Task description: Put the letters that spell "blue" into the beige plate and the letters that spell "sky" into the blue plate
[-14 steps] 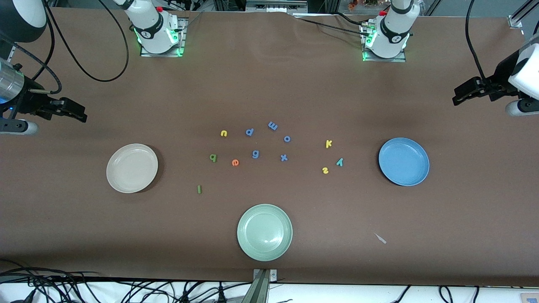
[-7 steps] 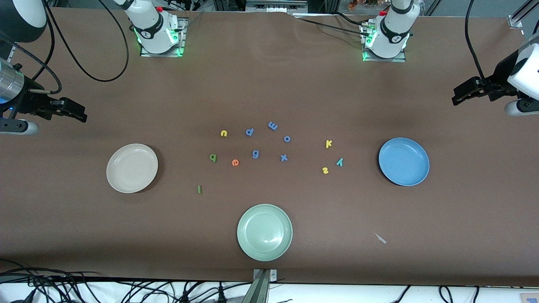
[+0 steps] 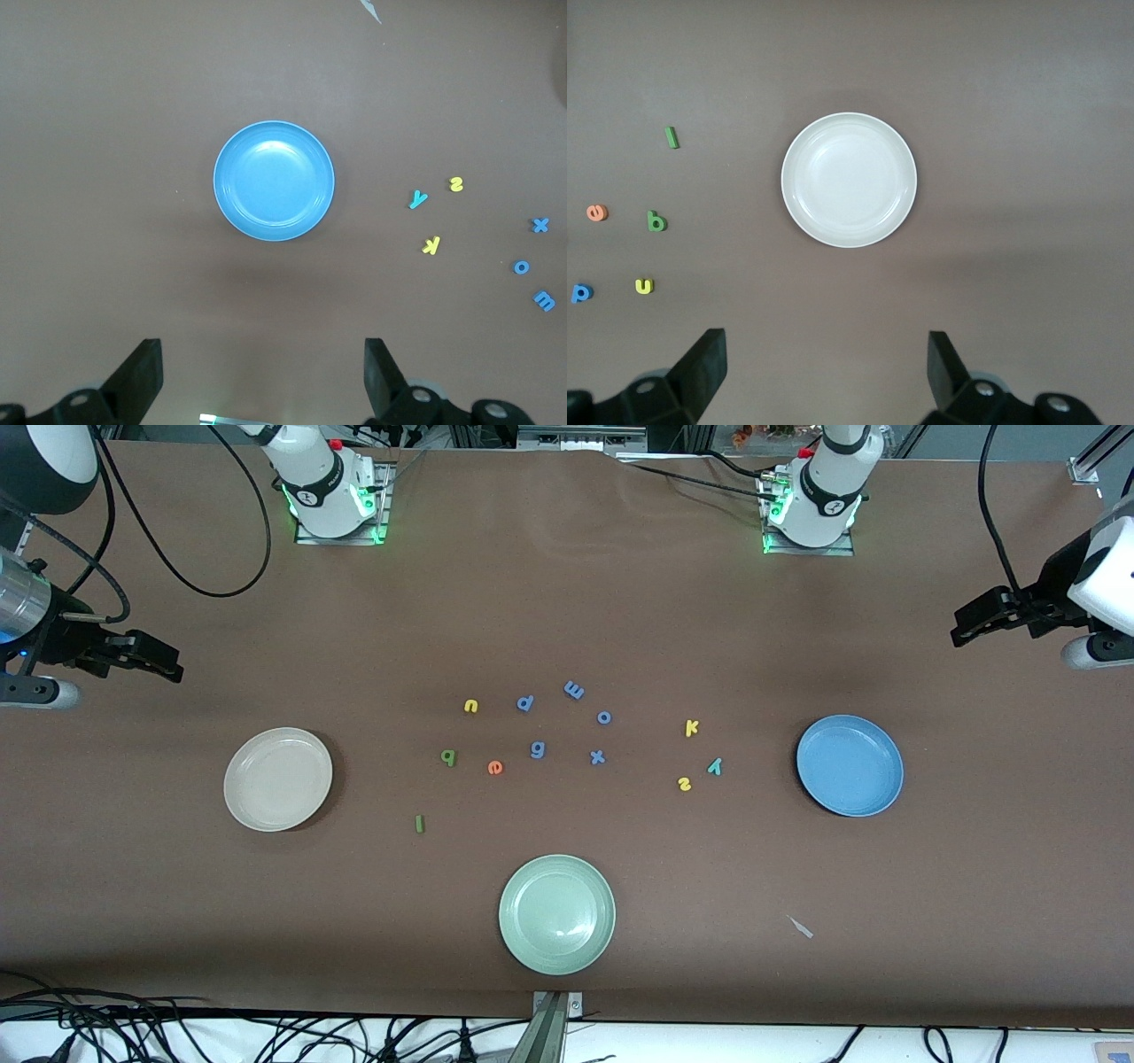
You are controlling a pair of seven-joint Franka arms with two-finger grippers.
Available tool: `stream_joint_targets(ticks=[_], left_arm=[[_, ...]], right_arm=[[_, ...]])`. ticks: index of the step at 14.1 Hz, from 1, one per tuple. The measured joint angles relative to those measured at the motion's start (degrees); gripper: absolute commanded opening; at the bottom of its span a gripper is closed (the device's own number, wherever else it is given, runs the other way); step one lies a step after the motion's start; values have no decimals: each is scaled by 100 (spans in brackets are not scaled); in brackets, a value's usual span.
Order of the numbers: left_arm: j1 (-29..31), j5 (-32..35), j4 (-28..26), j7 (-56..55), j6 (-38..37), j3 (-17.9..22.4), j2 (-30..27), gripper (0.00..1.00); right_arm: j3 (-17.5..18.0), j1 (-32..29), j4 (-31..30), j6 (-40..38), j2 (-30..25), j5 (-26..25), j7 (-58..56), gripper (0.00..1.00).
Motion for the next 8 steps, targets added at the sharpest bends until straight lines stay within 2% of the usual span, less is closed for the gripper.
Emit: stream_joint_targets(ticks=[8], left_arm=[[0, 0, 0, 0, -56, 0, 0, 100]], right_arm=[[0, 0, 0, -1, 0, 0, 0, 100]])
